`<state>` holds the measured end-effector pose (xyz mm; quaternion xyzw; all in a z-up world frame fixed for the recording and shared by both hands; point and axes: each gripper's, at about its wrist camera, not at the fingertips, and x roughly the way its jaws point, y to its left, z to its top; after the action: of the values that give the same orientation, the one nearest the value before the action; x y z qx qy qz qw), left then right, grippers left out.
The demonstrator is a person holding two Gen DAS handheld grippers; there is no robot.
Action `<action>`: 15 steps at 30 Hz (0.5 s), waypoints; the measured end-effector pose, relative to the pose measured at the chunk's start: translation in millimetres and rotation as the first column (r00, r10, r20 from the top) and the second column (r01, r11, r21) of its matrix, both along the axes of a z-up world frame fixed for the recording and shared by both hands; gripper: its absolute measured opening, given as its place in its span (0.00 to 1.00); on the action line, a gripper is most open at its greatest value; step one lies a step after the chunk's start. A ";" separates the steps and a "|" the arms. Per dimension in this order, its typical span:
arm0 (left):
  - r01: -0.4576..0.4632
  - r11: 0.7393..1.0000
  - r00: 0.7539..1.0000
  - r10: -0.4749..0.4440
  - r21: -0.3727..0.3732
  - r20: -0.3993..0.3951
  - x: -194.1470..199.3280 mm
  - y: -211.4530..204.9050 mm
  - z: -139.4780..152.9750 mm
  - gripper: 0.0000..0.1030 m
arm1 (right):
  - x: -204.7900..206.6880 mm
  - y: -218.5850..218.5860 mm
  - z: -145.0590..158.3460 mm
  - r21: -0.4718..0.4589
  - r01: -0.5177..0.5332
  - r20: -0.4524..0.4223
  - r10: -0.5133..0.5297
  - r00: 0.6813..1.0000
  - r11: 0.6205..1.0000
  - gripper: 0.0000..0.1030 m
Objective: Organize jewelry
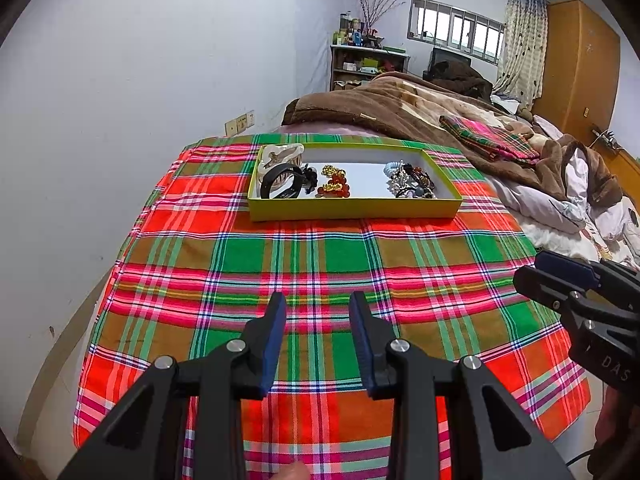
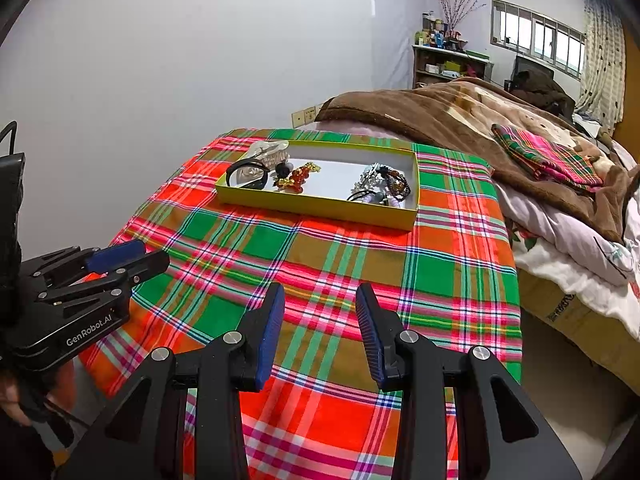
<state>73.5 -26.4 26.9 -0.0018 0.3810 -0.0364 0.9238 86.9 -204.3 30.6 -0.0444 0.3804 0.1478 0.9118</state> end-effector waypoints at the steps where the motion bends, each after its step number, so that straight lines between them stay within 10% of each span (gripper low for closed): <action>1: -0.002 1.000 1.000 0.002 0.004 0.000 -0.4 -0.4 0.0 0.33 | 0.3 -0.1 0.0 -0.001 0.000 0.000 0.000 1.000 1.000 0.37; 15: -0.024 0.999 1.000 0.024 0.032 -0.011 1.1 -0.7 -5.2 0.33 | -0.5 0.2 -1.2 -0.002 0.001 -0.003 -0.001 1.000 1.000 0.37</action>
<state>74.5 -27.1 21.6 0.0081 0.3867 -0.0191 0.9220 86.3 -204.2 29.5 -0.0447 0.3820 0.1469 0.9113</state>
